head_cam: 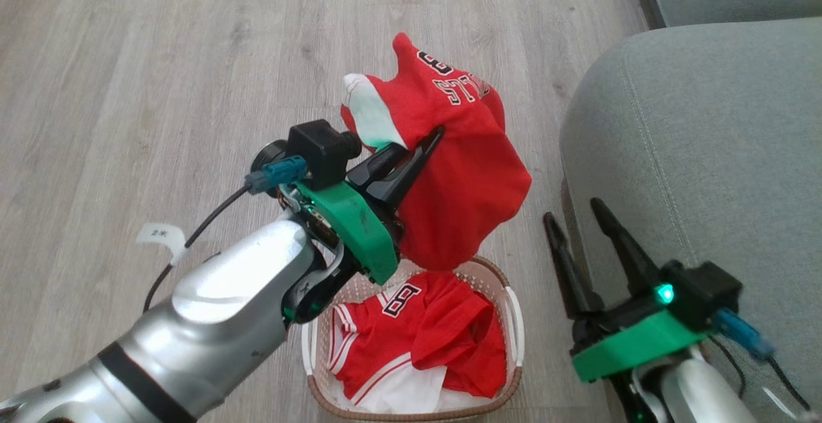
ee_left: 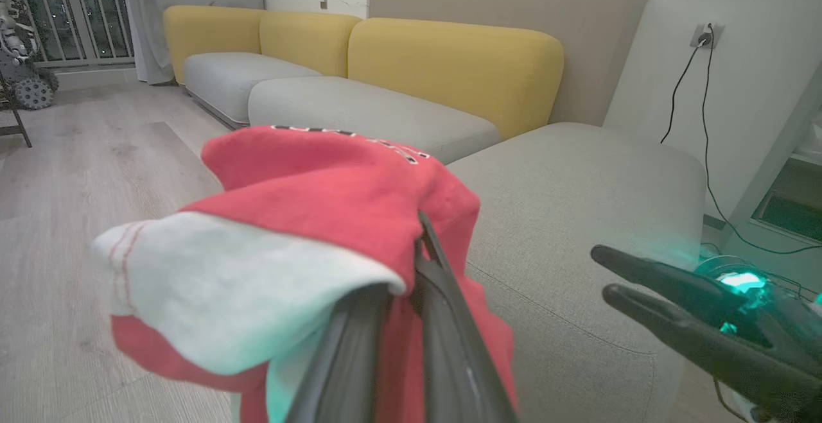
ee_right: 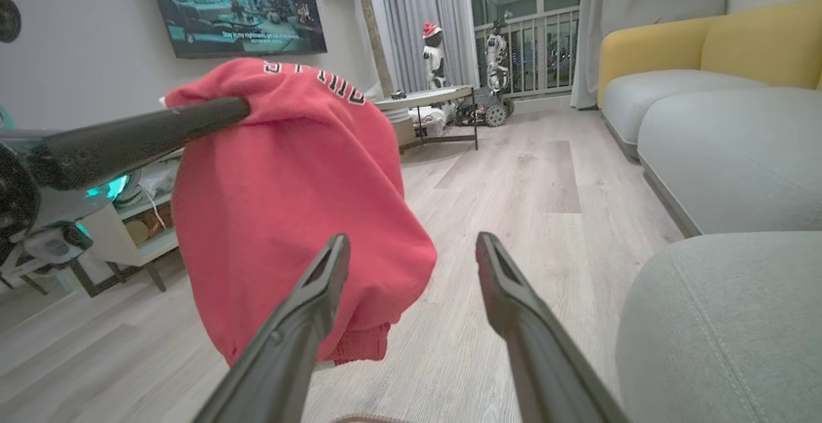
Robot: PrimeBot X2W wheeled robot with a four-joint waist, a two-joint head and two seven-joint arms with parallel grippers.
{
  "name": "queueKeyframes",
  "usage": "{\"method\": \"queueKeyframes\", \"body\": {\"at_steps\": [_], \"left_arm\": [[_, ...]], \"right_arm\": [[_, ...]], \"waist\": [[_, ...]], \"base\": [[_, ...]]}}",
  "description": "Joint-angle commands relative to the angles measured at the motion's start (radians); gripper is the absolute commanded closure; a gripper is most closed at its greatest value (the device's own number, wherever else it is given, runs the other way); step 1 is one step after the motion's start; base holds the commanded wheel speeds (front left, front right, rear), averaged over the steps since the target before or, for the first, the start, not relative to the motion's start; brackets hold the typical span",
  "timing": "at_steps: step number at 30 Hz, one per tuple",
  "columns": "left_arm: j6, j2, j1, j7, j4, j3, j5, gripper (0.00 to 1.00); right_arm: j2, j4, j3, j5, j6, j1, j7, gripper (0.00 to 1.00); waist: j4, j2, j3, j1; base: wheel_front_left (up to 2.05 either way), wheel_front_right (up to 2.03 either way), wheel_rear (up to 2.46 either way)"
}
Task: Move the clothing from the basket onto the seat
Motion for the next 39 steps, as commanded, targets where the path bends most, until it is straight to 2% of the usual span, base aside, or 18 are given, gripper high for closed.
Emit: {"method": "queueKeyframes", "body": {"at_steps": [1,17,32,33,34,35,39], "left_arm": [[0.002,0.029,-0.060,-0.002,-0.033,0.040,-0.001,1.00],[-0.015,-0.004,-0.067,0.010,-0.044,0.001,0.007,1.00],[-0.038,-0.039,-0.074,0.013,-0.032,-0.033,0.013,1.00],[-0.038,-0.040,-0.074,0.013,-0.031,-0.034,0.012,1.00],[-0.038,-0.040,-0.075,0.012,-0.030,-0.034,0.011,1.00],[-0.039,-0.040,-0.075,0.012,-0.029,-0.034,0.011,1.00],[-0.038,-0.037,-0.074,0.011,-0.026,-0.033,0.008,1.00]], "right_arm": [[-0.019,-0.022,0.042,0.013,0.000,-0.070,0.013,0.00],[-0.086,0.170,0.256,0.099,0.000,-0.354,0.133,0.00],[-0.064,0.358,0.414,0.165,0.000,-0.499,0.127,0.00],[-0.061,0.370,0.418,0.167,0.000,-0.503,0.120,0.22],[-0.058,0.380,0.422,0.170,0.000,-0.507,0.112,0.75],[-0.055,0.389,0.426,0.173,0.000,-0.511,0.102,1.00],[-0.052,0.414,0.435,0.184,0.000,-0.521,0.062,1.00]], "waist": [[0.001,-0.0001,0.002,0.0001],[0.038,-0.0001,0.008,0.0001],[0.093,-0.0001,0.007,0.0001],[0.095,-0.0001,0.007,0.0001],[0.097,-0.0001,0.008,0.0001],[0.099,-0.0001,0.007,0.0001],[0.100,-0.0001,0.008,0.0001]], "base": [[0.00,0.00,0.00],[0.00,0.00,0.00],[0.00,0.00,0.00],[0.00,0.00,0.00],[0.00,0.00,0.00],[0.00,0.00,0.00],[0.00,0.00,0.00]]}}
